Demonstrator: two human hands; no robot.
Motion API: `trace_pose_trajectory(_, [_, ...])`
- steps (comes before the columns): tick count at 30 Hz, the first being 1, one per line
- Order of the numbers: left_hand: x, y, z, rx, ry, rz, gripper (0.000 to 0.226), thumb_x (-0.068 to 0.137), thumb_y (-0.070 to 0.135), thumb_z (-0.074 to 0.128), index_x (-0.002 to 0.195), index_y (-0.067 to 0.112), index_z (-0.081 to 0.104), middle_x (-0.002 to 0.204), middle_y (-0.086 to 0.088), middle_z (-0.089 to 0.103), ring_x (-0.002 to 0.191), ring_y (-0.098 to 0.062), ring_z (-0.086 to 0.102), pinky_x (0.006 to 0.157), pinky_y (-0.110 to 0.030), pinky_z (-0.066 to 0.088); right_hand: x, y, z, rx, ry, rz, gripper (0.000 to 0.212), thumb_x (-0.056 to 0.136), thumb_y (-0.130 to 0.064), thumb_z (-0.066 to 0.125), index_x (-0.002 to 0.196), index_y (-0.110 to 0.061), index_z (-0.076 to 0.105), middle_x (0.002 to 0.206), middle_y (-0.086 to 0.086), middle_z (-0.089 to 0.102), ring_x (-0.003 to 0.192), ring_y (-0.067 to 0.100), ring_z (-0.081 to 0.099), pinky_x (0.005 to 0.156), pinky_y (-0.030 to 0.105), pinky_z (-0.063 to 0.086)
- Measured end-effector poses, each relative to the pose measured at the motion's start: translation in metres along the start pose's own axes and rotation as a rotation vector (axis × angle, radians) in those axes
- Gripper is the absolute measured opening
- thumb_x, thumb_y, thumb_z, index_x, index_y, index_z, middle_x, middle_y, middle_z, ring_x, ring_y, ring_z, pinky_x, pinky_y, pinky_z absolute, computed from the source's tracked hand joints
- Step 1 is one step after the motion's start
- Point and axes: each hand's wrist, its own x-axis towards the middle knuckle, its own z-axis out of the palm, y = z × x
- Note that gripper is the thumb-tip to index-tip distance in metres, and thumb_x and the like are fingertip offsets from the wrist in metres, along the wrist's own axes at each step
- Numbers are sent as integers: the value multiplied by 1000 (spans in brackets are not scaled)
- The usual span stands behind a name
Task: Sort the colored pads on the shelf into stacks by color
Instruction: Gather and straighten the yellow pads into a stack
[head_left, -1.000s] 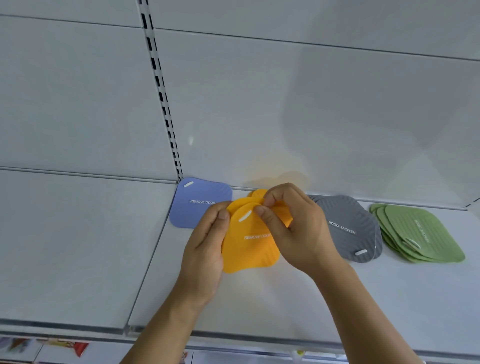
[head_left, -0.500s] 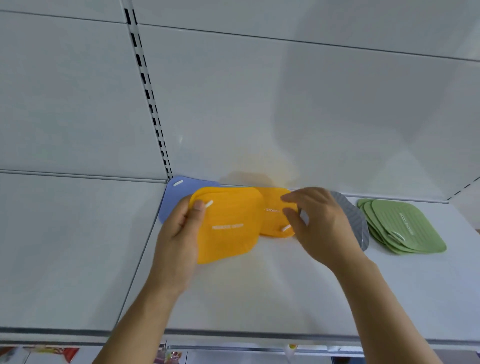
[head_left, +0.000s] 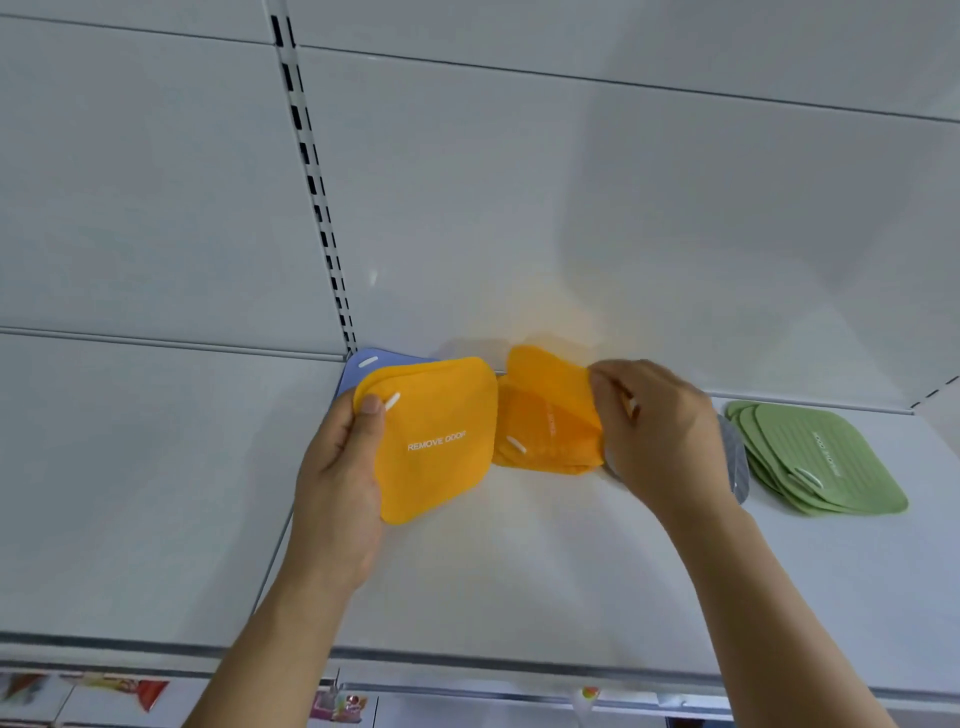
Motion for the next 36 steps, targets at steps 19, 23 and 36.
trace_pose_trajectory(19, [-22, 2, 34, 93, -112, -8, 28, 104, 45, 49, 107, 53, 75, 116, 14, 78, 114, -15, 71, 108, -54, 53, -12, -73, -7, 169, -279, -236, 19, 92, -30, 73, 109, -21, 73, 109, -5, 61, 103, 19, 58, 85, 31, 50])
trace_pose_trajectory(23, [-19, 4, 30, 111, -144, 12, 28, 90, 60, 50, 107, 61, 72, 118, 23, 75, 116, -10, 69, 108, -50, 52, 2, -62, -15, 100, -200, -385, 12, 98, -27, 68, 101, -16, 72, 102, -1, 67, 96, 27, 59, 80, 45, 52])
trace_pose_trajectory(36, [-14, 1, 21, -20, -257, -90, 39, 97, 53, 60, 129, 34, 73, 132, 1, 74, 125, -22, 68, 112, -56, 48, 18, -60, -14, 101, -210, -586, 18, 102, -20, 63, 106, -14, 80, 95, 5, 71, 84, 27, 60, 71, 39, 52])
